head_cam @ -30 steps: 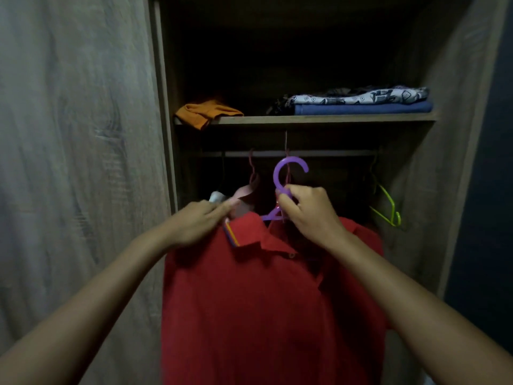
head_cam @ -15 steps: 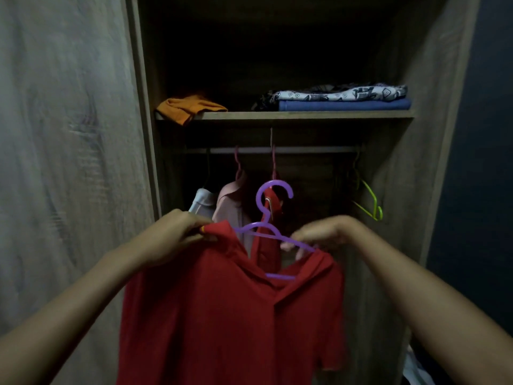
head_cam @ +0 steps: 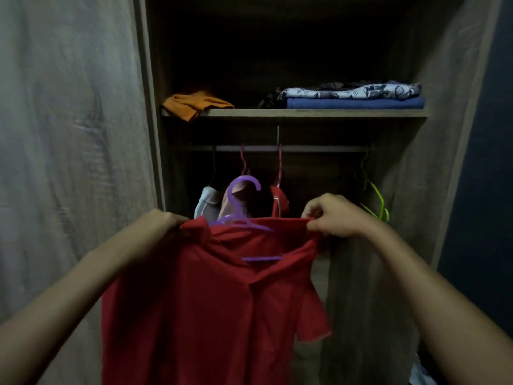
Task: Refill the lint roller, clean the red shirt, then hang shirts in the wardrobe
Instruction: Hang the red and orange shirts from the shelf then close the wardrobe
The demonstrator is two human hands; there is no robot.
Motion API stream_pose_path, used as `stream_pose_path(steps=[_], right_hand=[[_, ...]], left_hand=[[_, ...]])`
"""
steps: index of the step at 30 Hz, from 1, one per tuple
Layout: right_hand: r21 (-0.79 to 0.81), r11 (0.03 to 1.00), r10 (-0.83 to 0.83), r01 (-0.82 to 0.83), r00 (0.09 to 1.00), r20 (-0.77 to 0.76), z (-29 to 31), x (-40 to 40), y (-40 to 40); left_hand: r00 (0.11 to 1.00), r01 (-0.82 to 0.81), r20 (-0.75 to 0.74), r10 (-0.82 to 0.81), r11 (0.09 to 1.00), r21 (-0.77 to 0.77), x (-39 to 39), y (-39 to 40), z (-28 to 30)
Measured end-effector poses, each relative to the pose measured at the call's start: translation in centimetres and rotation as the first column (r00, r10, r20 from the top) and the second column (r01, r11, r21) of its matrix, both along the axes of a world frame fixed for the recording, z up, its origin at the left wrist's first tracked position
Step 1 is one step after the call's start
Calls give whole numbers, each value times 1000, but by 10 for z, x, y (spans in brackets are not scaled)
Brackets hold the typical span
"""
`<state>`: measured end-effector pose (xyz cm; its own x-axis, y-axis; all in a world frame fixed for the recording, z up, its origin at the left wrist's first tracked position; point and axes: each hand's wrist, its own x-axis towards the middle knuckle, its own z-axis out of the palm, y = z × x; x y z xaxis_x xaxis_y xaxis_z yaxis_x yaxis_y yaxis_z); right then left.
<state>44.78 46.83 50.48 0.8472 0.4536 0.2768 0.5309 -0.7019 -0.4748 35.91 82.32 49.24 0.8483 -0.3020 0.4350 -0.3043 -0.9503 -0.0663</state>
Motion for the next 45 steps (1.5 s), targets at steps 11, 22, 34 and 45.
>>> stream_pose_path(steps=[11, 22, 34, 45], right_hand=[[34, 975, 212, -219, 966, 147, -14, -1, 63], [6, 990, 131, -138, 954, 270, -7, 14, 52], [265, 964, -90, -28, 901, 425, -8, 23, 27], [657, 717, -138, 232, 972, -191, -72, -43, 96]], left_hand=[[978, 191, -21, -209, 926, -325, 10, -19, -3], [937, 340, 188, -296, 635, -694, -10, -23, 6], [982, 157, -48, -182, 933, -323, 13, -36, -1], [967, 221, 221, -128, 852, -475, 32, -121, -55]])
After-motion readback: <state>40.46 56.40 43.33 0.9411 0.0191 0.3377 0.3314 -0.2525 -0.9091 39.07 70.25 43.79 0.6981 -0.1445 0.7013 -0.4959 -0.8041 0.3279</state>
